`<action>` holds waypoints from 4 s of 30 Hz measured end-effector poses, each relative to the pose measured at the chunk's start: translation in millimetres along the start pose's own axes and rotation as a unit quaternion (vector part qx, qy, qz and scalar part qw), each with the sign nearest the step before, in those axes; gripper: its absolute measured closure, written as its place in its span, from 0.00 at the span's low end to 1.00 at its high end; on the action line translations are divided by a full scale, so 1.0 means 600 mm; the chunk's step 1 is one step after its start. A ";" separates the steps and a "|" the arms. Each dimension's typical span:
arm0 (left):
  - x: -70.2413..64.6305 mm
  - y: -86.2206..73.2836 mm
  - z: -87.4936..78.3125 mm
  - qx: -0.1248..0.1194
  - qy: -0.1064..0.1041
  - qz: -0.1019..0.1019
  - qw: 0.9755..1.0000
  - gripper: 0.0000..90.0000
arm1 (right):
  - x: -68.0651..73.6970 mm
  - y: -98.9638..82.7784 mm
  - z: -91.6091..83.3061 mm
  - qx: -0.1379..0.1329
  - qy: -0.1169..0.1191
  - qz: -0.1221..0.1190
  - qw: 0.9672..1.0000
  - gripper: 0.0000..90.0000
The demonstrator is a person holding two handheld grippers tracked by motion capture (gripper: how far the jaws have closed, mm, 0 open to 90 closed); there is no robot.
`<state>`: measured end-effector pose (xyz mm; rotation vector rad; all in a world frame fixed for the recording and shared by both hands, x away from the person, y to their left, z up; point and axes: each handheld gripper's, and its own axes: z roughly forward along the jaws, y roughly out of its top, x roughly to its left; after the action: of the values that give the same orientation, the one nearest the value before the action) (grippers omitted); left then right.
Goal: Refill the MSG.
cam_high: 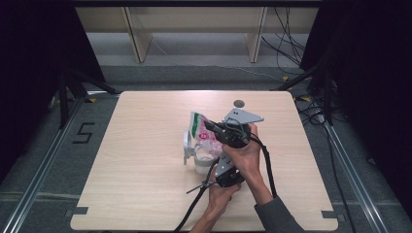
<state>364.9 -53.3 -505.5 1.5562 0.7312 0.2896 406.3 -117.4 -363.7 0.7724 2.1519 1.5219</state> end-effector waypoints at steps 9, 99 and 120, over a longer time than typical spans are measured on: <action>0.001 0.000 -0.001 0.000 -0.001 0.000 1.000 0.89 | -0.001 0.000 0.001 -0.005 -0.004 -0.010 1.000 1.00; 0.001 -0.002 0.002 -0.013 -0.010 -0.001 1.000 0.89 | -0.001 -0.002 0.006 0.001 0.007 -0.011 1.000 1.00; 0.001 0.000 -0.001 -0.007 -0.004 -0.001 1.000 0.89 | 0.002 0.000 0.007 -0.006 0.000 -0.017 1.000 1.00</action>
<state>365.1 -52.3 -505.7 1.5425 0.7219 0.2865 407.6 -113.7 -365.1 0.7272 2.1438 1.5160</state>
